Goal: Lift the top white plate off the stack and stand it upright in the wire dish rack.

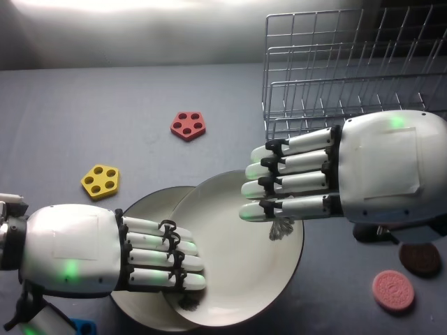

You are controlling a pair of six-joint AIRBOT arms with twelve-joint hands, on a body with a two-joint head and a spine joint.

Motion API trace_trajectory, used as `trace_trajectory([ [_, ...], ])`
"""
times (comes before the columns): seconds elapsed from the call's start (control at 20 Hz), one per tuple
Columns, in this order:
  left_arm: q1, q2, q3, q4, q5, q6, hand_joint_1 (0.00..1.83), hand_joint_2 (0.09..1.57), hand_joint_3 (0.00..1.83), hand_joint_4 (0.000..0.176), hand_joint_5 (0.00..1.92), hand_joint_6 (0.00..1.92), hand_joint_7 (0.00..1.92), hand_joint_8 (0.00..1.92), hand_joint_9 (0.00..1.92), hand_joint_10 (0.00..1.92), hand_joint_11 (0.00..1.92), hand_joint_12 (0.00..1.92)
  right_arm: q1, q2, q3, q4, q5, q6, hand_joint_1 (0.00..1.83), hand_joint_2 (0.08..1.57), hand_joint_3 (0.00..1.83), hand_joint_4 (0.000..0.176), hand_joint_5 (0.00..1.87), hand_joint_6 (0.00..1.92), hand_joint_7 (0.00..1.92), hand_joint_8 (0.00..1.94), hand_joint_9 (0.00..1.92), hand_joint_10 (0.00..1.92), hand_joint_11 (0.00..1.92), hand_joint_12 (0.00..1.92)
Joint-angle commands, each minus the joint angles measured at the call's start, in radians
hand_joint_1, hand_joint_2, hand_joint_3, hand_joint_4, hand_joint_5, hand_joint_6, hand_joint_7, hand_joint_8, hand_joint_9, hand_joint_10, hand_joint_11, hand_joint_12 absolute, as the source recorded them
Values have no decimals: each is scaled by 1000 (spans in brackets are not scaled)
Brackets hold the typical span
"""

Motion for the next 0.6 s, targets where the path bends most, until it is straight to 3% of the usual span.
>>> trace_trajectory([
  [0.0,-10,-15,-11,4,-23,1,237,978,0,0,70,6,53,5,27,5,44,24,10,6,-2,50,48,-3,1226,1065,2,0,36,7,41,6,75,8,114,37],
  [0.55,-6,-16,-3,-1,-23,0,265,979,1,0,44,0,39,0,19,0,37,19,-15,-106,43,103,-28,-3,1299,1093,4,0,71,0,95,0,136,0,154,48],
])
